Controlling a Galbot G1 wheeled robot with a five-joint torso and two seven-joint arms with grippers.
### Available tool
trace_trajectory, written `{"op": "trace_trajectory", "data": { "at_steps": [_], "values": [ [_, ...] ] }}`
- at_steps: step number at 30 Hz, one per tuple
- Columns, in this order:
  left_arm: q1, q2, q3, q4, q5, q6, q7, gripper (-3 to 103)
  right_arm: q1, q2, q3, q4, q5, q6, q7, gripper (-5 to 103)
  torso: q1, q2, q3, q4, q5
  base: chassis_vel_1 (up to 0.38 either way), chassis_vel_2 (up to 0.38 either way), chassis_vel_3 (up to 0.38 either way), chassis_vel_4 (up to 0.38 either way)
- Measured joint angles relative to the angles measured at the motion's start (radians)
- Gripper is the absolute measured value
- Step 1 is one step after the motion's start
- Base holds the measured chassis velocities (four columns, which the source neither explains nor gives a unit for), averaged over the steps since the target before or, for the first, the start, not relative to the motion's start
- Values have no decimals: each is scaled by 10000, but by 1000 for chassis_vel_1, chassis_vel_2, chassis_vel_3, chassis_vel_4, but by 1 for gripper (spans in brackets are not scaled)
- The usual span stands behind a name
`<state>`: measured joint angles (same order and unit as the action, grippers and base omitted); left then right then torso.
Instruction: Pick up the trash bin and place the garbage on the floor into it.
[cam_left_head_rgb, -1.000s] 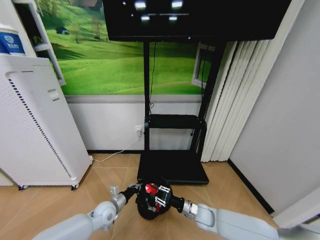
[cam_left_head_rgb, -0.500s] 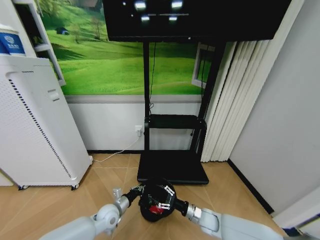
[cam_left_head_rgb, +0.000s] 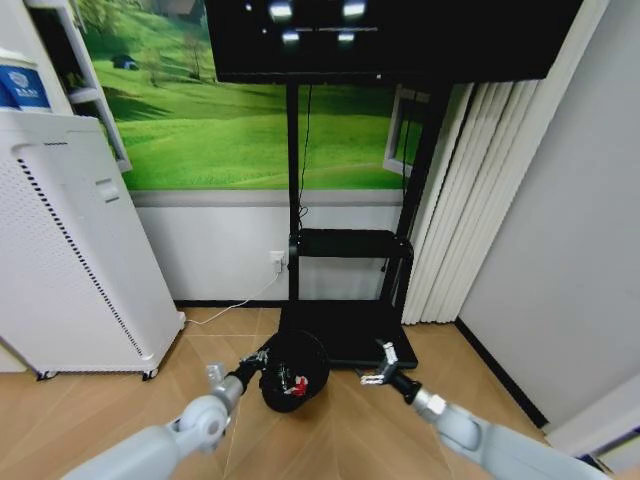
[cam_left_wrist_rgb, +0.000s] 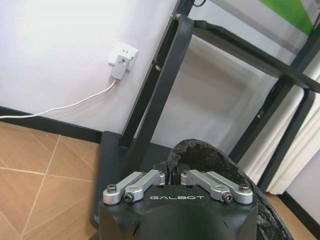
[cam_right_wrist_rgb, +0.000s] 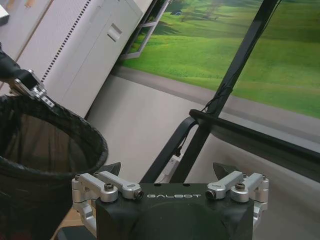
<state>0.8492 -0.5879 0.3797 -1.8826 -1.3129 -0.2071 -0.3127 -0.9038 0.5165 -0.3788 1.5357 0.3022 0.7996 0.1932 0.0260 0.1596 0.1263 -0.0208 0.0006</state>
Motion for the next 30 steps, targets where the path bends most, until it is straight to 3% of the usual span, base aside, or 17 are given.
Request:
{"op": "trace_trajectory", "data": {
  "at_steps": [4,12,17,19,22,24,27,30],
  "values": [
    [577,471,-434,-472,175,3,16,7,-836,-203,622,284,-988,11,772,100,0,0,1,2,-6,35,-9,-57,7],
    [892,590,-766,-743,292,17,29,7,-1163,-206,647,634,-1623,16,1232,100,0,-1,0,3,-1,221,-13,-202,13],
    [1039,482,-757,-800,461,18,28,7,-1192,-201,593,684,-1764,16,1347,100,0,0,1,2,-12,397,0,-414,-1],
    [1050,432,-693,-813,516,19,26,7,-1214,-199,572,641,-1814,16,1376,100,1,-1,2,2,0,482,-4,-494,14],
    [1052,378,-636,-815,538,38,4,7,-1202,-178,550,558,-1860,16,1383,100,-1,-1,0,2,-17,501,-4,-528,27],
    [1021,319,-563,-842,554,47,-59,7,-1162,-111,477,469,-1917,16,1447,100,0,-1,0,1,2,595,5,-576,8],
    [999,279,-479,-868,559,66,-105,7,-1146,-39,431,401,-2012,16,1541,100,-1,0,-1,1,-17,599,19,-598,-30],
    [1011,213,-416,-894,572,98,-120,7,-1154,74,399,271,-2145,16,1609,100,-3,-2,0,2,2,615,94,-618,-101]
  ]
}}
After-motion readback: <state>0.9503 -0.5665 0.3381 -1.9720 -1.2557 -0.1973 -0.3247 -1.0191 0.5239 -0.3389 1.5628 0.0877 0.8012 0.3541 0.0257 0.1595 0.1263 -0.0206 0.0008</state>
